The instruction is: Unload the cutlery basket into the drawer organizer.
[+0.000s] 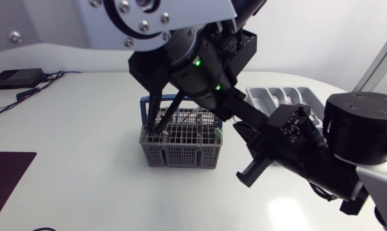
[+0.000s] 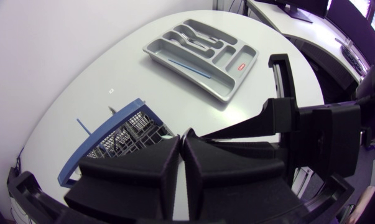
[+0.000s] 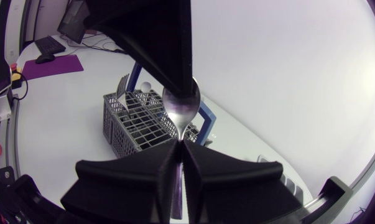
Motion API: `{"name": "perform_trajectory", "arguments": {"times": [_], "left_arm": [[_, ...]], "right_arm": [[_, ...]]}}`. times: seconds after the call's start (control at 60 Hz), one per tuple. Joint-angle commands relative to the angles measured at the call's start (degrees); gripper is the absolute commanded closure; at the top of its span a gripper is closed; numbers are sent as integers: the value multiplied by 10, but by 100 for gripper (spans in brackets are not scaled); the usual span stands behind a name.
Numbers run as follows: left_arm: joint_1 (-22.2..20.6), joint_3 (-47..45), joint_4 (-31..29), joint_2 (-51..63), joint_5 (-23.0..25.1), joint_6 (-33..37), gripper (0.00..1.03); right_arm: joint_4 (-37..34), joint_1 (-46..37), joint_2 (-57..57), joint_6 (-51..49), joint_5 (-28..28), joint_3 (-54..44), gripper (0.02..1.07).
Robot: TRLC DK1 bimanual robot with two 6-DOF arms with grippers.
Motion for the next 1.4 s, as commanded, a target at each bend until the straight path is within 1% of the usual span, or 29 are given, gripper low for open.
{"name": "perform_trajectory", "arguments": {"times": [0.0, 0.15, 0.2, 0.233, 0.25, 0.267, 0.3, 0.383, 0.433, 0.5, 0.617, 0.733, 0.833, 0.917, 1.0, 1.05, 1.083, 1.133, 1.167, 1.25, 1.283, 1.383], "left_arm": [[-4, -6, 0, 9, 12, -8, 97], [0, -1, 0, 9, 19, -11, 97], [2, 3, 0, 9, 19, -13, 94], [6, 6, 0, 9, 20, -14, 89], [8, 8, 0, 8, 20, -15, 81], [10, 9, 0, 8, 20, -15, 78], [15, 15, 0, 6, 20, -19, 61], [28, 25, 0, 1, 20, -27, 47], [33, 30, 1, -2, 20, -29, 42], [45, 31, 13, -13, 21, -38, 40], [72, 32, 27, -30, 31, -51, 40], [90, 25, 51, -43, 37, -51, 40], [113, 26, 54, -44, 71, -41, 40], [117, 18, 58, -45, 101, -6, 41], [116, 0, 67, -46, 105, 31, 41], [116, -14, 74, -47, 122, 58, 41], [116, -21, 82, -48, 123, 67, 41], [117, -33, 97, -51, 131, 86, 41], [117, -41, 106, -51, 147, 100, 41], [121, -50, 112, -49, 164, 130, 41], [121, -57, 112, -47, 176, 162, 40], [118, -66, 113, -41, 176, 218, 40]], "right_arm": [[4, 0, 7, -14, -1, 10, 101], [-5, 2, 7, -19, -2, 11, 101], [-7, 2, 6, -19, -4, 11, 101], [-10, 2, 5, -20, -5, 10, 101], [-11, 2, 5, -20, -5, 10, 101], [-15, 3, 4, -20, -6, 11, 101], [-18, 2, 2, -21, -7, 10, 101], [-26, 2, 0, -25, -16, 7, 101], [-31, 2, -3, -28, -19, 2, 101], [-36, -2, -10, -33, -24, -5, 101], [-46, -25, -28, -44, -46, -17, 101], [-66, -75, -51, -52, -98, -26, 101], [-84, -126, -65, -77, -142, -33, 101], [-101, -178, -76, -103, -188, -36, 101], [-113, -240, -79, -133, -240, -38, 101], [-119, -286, -77, -153, -284, -38, 101], [-126, -312, -74, -167, -308, -37, 101], [-136, -348, -61, -192, -340, -34, 101], [-140, -375, -52, -211, -364, -32, 101], [-153, -433, -25, -255, -413, -24, 101], [-168, -466, -5, -286, -443, -14, 101], [-196, -520, 37, -349, -487, 7, 101]]}}
